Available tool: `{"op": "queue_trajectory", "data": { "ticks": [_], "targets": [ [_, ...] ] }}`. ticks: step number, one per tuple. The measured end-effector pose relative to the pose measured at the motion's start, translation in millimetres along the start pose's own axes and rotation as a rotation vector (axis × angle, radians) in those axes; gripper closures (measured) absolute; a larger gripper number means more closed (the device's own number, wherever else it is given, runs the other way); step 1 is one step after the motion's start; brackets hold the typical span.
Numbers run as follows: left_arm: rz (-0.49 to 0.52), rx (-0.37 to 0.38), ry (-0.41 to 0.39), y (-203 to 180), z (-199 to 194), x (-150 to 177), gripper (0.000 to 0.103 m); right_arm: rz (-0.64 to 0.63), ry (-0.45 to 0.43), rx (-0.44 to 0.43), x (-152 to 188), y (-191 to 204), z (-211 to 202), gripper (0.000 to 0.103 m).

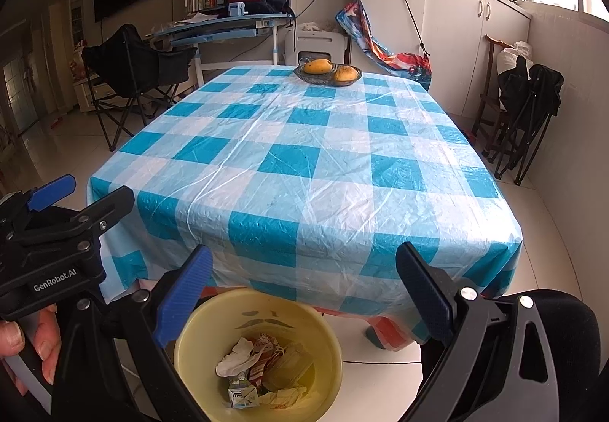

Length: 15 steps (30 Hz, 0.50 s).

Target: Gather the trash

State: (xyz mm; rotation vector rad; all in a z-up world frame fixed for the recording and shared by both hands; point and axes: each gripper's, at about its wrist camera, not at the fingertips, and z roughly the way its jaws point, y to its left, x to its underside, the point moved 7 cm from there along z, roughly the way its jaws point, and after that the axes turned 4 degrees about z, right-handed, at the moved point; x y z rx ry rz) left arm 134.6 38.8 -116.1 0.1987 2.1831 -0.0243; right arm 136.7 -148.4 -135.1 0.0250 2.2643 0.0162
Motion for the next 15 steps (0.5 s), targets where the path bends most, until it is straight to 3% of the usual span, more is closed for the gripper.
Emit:
{"op": "queue_trajectory", "data": {
  "ticks": [15],
  "targets": [
    [0.014,-0.005,0.004,-4.6,2.1,-1.8,0.008,-0.006,0.003,-0.005,-0.1,1.8,2.5,0.010]
  ]
}}
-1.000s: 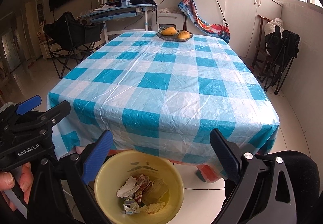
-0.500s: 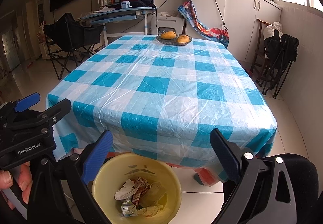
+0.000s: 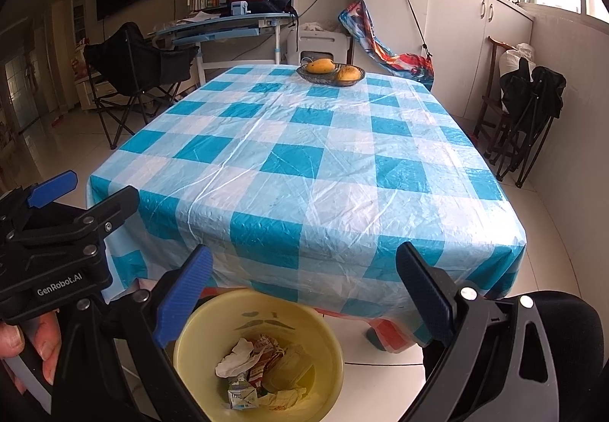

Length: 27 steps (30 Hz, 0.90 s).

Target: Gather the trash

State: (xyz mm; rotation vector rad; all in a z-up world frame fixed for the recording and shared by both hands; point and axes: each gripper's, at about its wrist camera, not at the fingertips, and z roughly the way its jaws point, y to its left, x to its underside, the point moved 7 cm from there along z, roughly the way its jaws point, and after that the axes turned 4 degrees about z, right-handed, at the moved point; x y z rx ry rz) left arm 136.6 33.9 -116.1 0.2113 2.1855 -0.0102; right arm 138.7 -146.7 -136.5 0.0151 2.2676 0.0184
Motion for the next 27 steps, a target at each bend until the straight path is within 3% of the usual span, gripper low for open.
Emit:
{"op": "queue_trajectory", "data": {
  "ticks": [27],
  "targets": [
    [-0.002,0.002,0.003,0.9,0.9,0.6,0.008,0.004,-0.004,0.001,0.5,0.5,2.1,0.010]
  ]
}}
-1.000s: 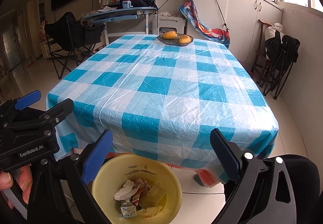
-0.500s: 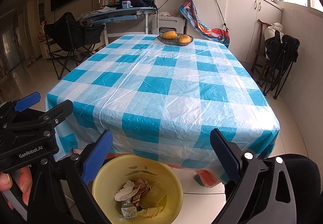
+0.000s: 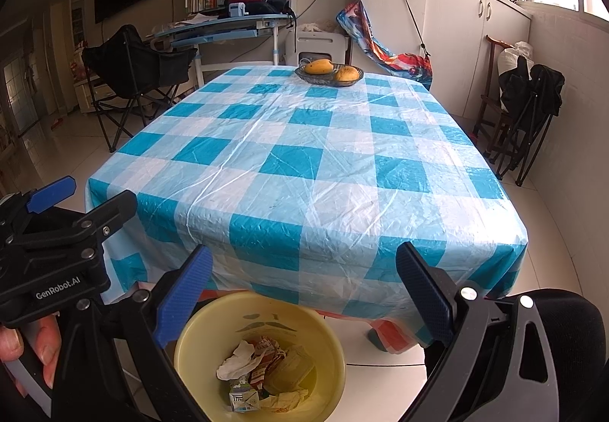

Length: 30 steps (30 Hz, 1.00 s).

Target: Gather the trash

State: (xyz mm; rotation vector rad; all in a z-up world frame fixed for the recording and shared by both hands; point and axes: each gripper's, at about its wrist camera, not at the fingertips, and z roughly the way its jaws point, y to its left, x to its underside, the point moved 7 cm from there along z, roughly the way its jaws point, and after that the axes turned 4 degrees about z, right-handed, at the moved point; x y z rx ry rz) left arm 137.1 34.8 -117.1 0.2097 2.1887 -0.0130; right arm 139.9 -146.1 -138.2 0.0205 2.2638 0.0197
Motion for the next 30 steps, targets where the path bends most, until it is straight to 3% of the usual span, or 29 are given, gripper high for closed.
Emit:
{"op": "queue_trajectory", "data": {
  "ticks": [30],
  "targets": [
    [-0.011,-0.026,0.002,2.5,1.0,-0.1,0.008,0.004,-0.001,0.002,-1.2,-1.4,-0.1,0.010]
  ]
}}
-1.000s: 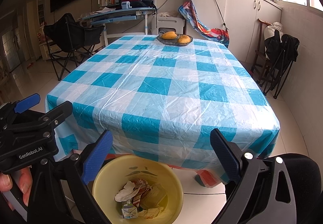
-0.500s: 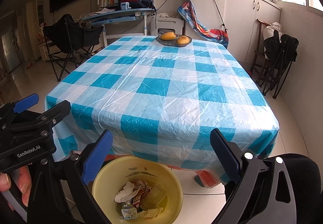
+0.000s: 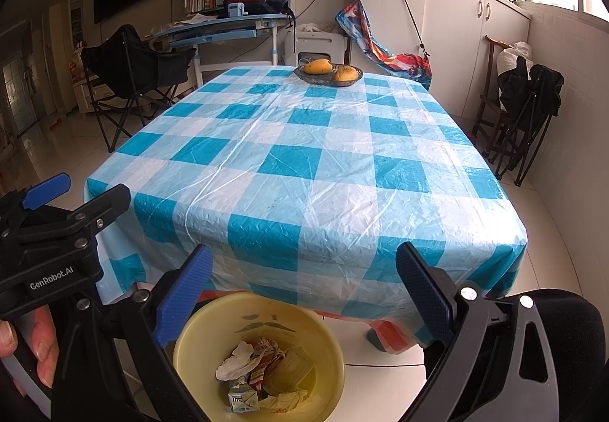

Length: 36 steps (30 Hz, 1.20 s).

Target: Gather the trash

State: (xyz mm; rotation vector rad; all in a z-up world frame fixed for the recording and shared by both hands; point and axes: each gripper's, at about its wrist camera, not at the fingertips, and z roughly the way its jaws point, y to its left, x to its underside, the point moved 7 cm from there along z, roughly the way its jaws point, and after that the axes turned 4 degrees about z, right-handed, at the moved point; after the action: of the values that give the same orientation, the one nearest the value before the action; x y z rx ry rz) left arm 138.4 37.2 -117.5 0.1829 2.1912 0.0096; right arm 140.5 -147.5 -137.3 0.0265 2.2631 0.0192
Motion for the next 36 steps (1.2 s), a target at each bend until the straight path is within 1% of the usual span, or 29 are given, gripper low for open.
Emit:
{"op": "queue_trajectory", "data": {
  "ticks": [22,36],
  "targets": [
    [-0.007,-0.010,0.003,2.7,-0.2,-0.9,0.008,-0.002,0.003,0.001,1.4,0.3,1.5,0.010],
    [-0.049,-0.010,-0.006,9.7,-1.6,-3.0,0.008,-0.028,0.005,0.003,5.5,4.8,3.5,0.010]
  ]
}}
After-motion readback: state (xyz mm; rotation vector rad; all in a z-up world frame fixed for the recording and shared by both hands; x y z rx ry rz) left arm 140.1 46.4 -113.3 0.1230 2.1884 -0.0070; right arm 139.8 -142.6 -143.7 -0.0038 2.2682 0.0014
